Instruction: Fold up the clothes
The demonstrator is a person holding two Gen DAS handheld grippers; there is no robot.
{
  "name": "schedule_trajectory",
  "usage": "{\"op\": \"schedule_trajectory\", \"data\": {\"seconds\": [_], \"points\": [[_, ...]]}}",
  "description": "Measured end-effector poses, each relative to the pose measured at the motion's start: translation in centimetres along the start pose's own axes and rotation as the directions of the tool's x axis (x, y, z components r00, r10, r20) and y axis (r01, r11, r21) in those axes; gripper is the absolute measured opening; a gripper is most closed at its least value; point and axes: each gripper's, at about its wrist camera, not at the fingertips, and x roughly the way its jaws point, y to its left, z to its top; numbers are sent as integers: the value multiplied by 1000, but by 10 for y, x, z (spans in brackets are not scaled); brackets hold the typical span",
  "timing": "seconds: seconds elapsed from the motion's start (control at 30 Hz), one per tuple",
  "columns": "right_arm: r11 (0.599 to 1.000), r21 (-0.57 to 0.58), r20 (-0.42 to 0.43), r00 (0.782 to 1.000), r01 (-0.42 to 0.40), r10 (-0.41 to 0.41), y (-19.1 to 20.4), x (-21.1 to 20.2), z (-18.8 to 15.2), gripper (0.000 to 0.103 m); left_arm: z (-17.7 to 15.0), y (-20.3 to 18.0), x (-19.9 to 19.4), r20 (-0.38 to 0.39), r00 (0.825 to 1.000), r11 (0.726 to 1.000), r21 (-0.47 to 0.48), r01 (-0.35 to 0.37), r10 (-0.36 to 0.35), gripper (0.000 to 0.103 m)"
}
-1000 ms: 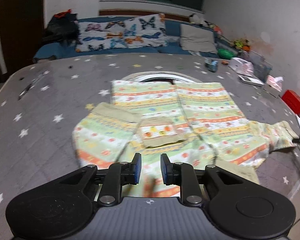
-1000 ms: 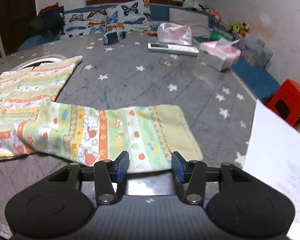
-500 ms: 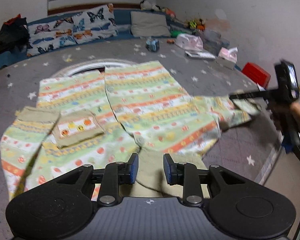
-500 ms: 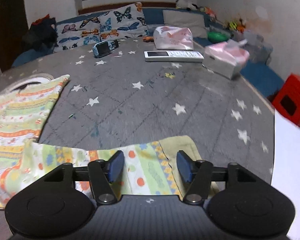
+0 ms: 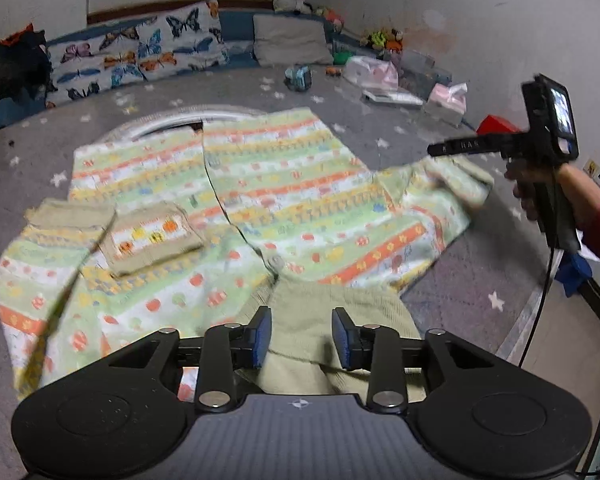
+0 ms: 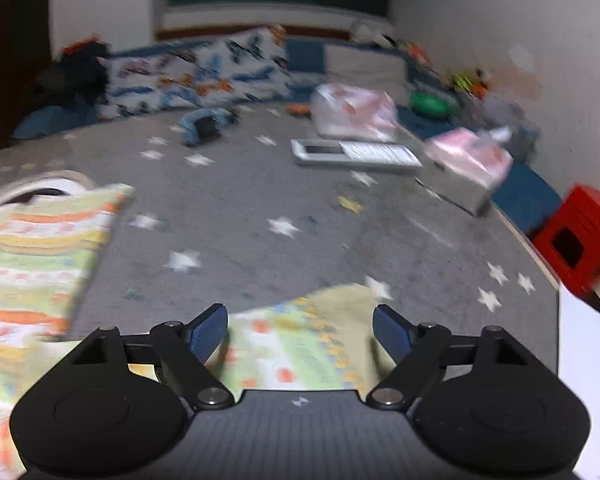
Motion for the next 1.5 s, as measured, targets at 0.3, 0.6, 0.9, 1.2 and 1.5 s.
{"op": "schedule_trajectory", "data": {"seconds": [0.3,0.6,0.9,1.2,1.5], "points": [[952,-165,23,964,-256,263,80,-43,-24,86,16,57,-9,58,979,974,-134,-185,194,38],[941,-198,-47,962,-274,270,101,-37,-45,86,33,97,20,46,939,937,-102,-335,340,39],[949,-161,-43,963,-270,266,96,-34,-60,100,37,111,52,25,925,923,-78,-376,379,16],[940,-182,-2,956,-288,293,88,-36,-69,103,30,140,9,106,920,905,-250,-343,378,1],[941,-179,39,953,-289,300,86,-37,-75,103,0,184,-61,163,853,807,-448,-383,496,1]]}}
